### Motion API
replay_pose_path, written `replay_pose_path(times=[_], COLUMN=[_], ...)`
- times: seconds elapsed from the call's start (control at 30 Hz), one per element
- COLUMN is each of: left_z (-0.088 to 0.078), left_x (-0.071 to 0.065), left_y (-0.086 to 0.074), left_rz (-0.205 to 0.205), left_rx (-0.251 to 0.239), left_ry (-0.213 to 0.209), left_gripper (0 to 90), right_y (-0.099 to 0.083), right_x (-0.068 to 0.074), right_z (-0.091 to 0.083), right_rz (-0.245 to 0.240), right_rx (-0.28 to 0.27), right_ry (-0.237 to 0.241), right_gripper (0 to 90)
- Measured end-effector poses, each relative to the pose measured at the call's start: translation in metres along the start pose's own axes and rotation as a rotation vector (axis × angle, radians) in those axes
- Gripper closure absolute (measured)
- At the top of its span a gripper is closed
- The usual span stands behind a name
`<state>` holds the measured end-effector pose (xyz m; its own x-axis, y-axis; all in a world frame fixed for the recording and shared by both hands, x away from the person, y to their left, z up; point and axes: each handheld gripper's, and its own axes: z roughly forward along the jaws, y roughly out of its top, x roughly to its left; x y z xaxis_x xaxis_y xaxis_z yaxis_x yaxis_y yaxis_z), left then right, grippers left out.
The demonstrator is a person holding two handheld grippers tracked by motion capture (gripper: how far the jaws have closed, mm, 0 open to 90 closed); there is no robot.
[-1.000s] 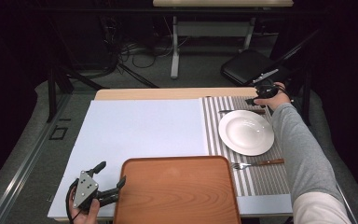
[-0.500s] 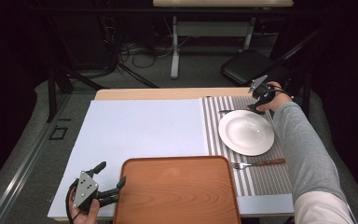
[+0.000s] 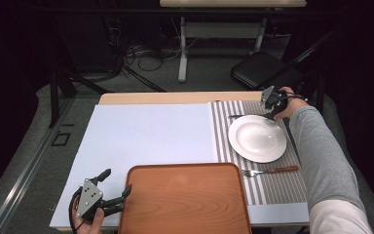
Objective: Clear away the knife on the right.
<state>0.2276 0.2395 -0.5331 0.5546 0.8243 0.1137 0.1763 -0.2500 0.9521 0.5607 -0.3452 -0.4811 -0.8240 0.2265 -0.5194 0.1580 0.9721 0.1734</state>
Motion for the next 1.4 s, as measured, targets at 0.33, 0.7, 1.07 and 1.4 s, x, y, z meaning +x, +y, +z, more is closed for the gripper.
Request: replay_pose_path(times=[0.33,0.7,1.07,1.4], left_z=[0.000,0.000,0.000,0.000], left_x=[0.000,0.000,0.000,0.000], left_y=[0.000,0.000,0.000,-0.001], left_rz=[0.008,0.004,-0.001,-0.003], left_rx=[0.003,0.005,0.003,0.004], left_ry=[-0.002,-0.005,-0.001,-0.001], left_gripper=[15.6,15.6,15.6,15.6], right_y=[0.000,-0.003,-0.002,-0.004], right_x=[0.001,-0.002,0.001,0.001], right_z=[0.005,0.009,0.015,0.024], right_rz=[-0.067,-0.066,-0.105,-0.149], right_rx=[0.038,0.074,0.095,0.130], right_ry=[0.033,0.054,0.056,0.074], right_gripper=[42.1,45.2,50.1,54.9])
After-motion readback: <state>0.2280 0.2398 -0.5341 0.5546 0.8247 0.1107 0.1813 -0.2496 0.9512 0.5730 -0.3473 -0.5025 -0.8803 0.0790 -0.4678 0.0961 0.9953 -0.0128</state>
